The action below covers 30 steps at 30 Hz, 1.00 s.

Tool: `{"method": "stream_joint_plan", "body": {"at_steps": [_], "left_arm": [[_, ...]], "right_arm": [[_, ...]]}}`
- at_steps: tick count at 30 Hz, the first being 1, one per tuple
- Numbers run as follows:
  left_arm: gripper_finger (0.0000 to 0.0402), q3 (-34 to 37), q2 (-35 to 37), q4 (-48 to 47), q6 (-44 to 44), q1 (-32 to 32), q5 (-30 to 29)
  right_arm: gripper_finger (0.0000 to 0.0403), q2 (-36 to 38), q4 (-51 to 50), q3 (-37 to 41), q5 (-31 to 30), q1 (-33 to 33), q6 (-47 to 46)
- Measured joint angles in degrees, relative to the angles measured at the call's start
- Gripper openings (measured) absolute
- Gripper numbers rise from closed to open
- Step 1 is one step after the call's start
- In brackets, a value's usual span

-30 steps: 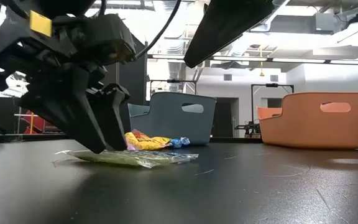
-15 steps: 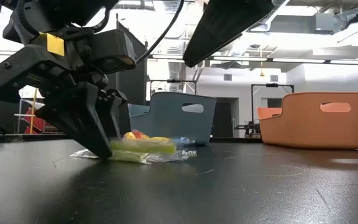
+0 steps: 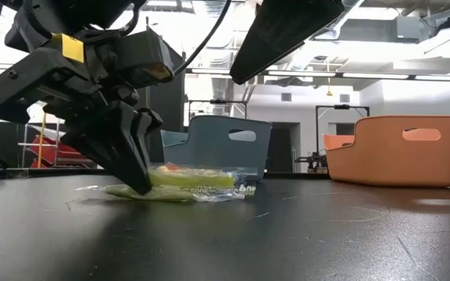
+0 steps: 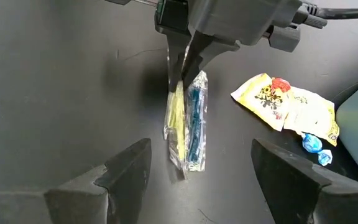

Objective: Sort candy
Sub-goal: Put the transparent candy into the blue bin

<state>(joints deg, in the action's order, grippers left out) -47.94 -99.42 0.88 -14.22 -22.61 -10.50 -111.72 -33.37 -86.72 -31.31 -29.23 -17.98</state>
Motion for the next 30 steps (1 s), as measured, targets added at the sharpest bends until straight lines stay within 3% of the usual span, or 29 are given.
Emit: {"method": "stream_joint_plan", "body": {"at_steps": [8,15,23,30], "left_arm": [[0.0003,0.0,0.9,-0.1,0.0,0.0,-1.2],[0.0002,0.0,6.2,-0.3,0.5,0.0,-5.0],[0.0002,0.0,10.5,-0.5,1.6,0.0,-9.0],[0.0002,0.0,10.2,-0.2,1.6,-0.5,-7.7]], "right_arm": [[0.0292,0.0,0.0,0.0,0.0,0.0,0.0],[0.0292,0.0,0.0,0.0,-0.2,-0.1,0.1],[0.0292,0.1,-0.2,0.0,-4.9,-1.8,1.5],[0.0292,1.3,-0.6,0.0,-6.8,-3.1,1.6]]}}
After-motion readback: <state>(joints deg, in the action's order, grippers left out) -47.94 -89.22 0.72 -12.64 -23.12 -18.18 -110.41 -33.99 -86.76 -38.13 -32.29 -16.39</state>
